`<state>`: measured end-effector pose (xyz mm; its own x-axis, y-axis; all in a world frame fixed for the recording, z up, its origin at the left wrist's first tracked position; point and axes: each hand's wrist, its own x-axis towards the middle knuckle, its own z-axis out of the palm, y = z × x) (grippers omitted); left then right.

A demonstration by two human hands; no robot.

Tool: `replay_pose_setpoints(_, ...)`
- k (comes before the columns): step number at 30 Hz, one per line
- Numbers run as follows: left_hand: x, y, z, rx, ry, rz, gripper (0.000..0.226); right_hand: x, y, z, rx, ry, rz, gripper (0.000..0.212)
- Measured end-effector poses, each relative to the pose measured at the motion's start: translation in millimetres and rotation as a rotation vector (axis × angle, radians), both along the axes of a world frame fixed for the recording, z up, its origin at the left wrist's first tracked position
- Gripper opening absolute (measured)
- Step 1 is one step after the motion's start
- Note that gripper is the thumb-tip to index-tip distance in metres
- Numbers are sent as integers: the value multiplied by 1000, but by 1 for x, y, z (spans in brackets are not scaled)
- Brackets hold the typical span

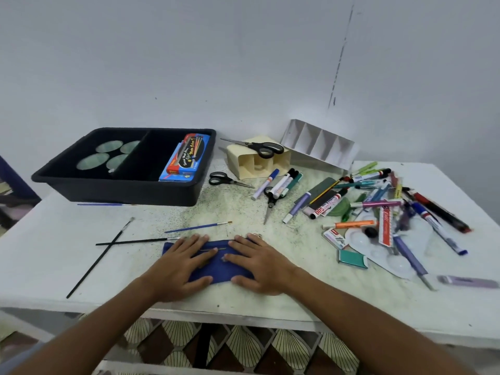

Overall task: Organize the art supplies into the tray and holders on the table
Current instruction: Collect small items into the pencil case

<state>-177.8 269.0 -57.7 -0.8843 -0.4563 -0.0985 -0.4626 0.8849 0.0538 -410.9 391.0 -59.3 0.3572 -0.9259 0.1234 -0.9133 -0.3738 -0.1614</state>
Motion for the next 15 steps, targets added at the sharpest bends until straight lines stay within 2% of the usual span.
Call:
replay_pose_setpoints(4, -16, -4, 22, -54, -152, -45, 82, -3, 13, -3, -158, -60, 13, 47)
replay_pose_setpoints(6, -31, -3, 35, -71, -158, -86, 76, -9, 22, -3, -228, -94, -7, 44)
replay_pose_setpoints(10, -79, 4, 48, -23, 71, -129, 52, -41, 46, 6, -306, -148, -111, 38)
replay_pose_setpoints(15, -157, 20, 47, 130, 279, -100, 42, -101, 83, 19, -389, -142, -245, 31)
